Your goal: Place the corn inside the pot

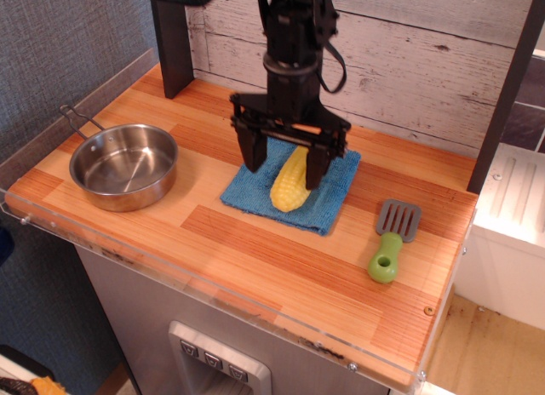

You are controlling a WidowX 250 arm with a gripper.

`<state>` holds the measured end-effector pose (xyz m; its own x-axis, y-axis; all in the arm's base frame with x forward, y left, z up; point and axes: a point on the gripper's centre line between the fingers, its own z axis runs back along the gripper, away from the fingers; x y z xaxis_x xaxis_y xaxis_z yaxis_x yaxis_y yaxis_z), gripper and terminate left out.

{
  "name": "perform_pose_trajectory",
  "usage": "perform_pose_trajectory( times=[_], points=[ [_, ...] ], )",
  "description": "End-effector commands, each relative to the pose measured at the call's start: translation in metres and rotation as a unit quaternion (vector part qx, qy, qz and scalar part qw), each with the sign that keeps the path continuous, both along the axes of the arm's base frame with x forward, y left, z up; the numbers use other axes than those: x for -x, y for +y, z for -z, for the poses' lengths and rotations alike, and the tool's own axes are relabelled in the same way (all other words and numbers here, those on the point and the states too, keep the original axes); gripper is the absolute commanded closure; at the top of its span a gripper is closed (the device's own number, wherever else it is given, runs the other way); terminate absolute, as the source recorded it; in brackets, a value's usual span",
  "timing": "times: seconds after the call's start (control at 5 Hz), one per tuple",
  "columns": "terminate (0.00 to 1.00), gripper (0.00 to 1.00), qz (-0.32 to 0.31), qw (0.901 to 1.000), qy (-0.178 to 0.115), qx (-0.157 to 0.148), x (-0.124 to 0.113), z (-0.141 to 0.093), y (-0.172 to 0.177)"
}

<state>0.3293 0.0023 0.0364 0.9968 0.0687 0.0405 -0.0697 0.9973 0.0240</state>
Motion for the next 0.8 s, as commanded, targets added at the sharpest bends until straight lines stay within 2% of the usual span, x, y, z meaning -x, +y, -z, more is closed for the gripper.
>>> perform_pose_trajectory(
  times=[0.0,0.2,0.4,0.6],
  points=[
    [0.00,0.00,0.013,0.9998,-0.017,0.002,-0.019,0.003,-0.009],
    [0.00,1.00,0.012,0.9997,-0.021,-0.003,-0.018,-0.002,-0.009],
    [0.00,1.00,0.019,0.9991,-0.038,0.001,-0.015,-0.023,-0.006],
    [0.00,1.00,0.001,0.9974,-0.071,0.008,-0.003,-0.059,0.020]
  ],
)
